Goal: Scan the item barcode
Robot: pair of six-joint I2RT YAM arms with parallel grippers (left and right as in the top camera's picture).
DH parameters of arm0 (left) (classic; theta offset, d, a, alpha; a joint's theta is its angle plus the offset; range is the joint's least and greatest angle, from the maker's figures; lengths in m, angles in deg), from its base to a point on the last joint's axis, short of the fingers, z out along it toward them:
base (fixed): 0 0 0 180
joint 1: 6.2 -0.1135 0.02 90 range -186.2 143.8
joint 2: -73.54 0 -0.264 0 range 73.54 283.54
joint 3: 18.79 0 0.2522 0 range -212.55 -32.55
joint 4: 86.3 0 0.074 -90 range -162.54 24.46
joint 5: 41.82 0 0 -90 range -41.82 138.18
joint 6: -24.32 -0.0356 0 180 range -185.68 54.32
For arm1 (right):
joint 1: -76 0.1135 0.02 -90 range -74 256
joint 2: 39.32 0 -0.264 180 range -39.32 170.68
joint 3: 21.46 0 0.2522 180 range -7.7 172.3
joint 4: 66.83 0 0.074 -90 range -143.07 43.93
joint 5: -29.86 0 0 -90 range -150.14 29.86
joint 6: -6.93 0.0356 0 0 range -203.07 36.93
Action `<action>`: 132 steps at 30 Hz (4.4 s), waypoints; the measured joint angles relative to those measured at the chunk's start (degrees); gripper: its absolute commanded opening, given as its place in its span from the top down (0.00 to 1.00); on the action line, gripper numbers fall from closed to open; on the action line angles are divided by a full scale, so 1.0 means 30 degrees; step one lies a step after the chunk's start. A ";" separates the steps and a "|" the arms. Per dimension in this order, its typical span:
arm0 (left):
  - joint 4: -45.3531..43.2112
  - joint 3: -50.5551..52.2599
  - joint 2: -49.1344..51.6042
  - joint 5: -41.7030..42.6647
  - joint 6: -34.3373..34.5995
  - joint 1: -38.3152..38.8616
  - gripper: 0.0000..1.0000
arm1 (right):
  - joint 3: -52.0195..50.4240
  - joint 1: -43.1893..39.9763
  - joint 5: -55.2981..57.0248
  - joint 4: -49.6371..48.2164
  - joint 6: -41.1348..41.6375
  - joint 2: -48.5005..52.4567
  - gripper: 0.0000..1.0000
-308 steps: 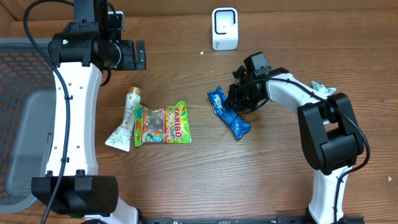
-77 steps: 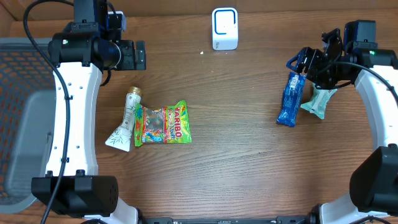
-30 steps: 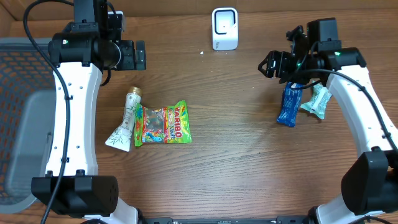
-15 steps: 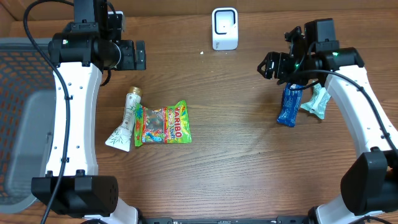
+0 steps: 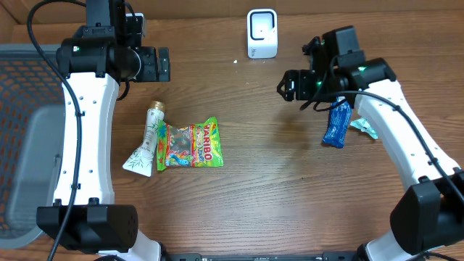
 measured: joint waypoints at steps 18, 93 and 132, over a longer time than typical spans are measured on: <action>0.0000 0.0000 0.0000 0.0000 0.0000 0.0000 0.00 | 0.3432 0.1100 0.0117 0.0073 0.0750 0.0000 0.00; 0.0000 0.0000 0.0000 0.0000 0.0000 0.0000 0.00 | 0.3570 0.3082 0.1515 0.2856 0.2776 0.8998 0.96; 0.0000 -0.0007 0.0000 0.0000 0.0000 0.0000 0.00 | 0.0947 1.0222 0.9471 -0.1282 -0.6776 0.6980 0.25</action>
